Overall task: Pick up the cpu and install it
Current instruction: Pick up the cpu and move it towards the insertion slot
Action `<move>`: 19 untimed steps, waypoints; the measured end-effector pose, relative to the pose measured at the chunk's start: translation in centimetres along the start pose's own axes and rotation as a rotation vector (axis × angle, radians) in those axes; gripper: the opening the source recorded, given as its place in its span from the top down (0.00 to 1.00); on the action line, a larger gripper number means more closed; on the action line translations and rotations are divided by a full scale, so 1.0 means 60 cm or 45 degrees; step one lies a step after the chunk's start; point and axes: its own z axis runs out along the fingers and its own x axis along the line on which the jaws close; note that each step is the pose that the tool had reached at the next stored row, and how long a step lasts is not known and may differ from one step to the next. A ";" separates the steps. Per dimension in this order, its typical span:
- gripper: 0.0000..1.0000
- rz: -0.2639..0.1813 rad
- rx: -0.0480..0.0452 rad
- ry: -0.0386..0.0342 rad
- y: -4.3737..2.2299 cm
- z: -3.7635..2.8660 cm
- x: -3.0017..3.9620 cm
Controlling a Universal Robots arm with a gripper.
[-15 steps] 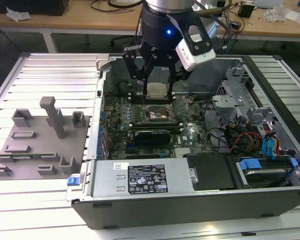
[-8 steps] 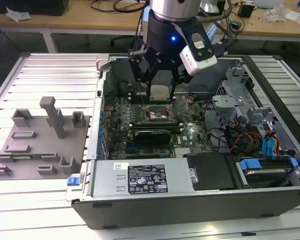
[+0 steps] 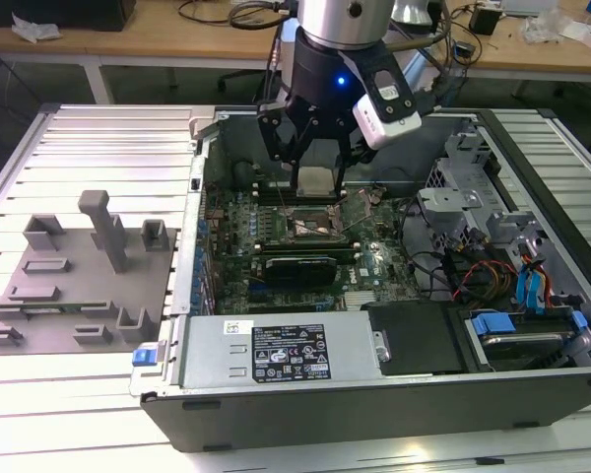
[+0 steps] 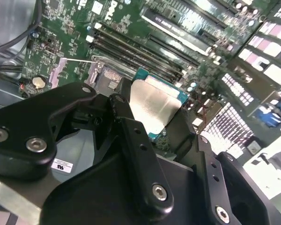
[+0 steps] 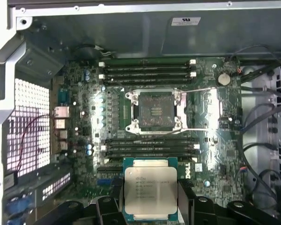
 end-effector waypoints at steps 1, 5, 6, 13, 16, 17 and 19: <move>0.46 0.000 0.000 0.0000 0.005 0.004 0.000; 0.46 -0.001 0.000 0.0001 0.014 0.012 -0.001; 0.46 -0.001 0.000 0.0000 0.018 0.015 -0.001; 0.46 -0.005 0.000 0.0002 0.035 0.034 -0.003; 0.46 -0.013 0.000 0.0006 0.050 0.043 -0.003; 0.46 -0.016 0.000 0.0006 0.054 0.046 -0.003; 0.46 -0.019 0.000 0.0002 0.058 0.050 -0.004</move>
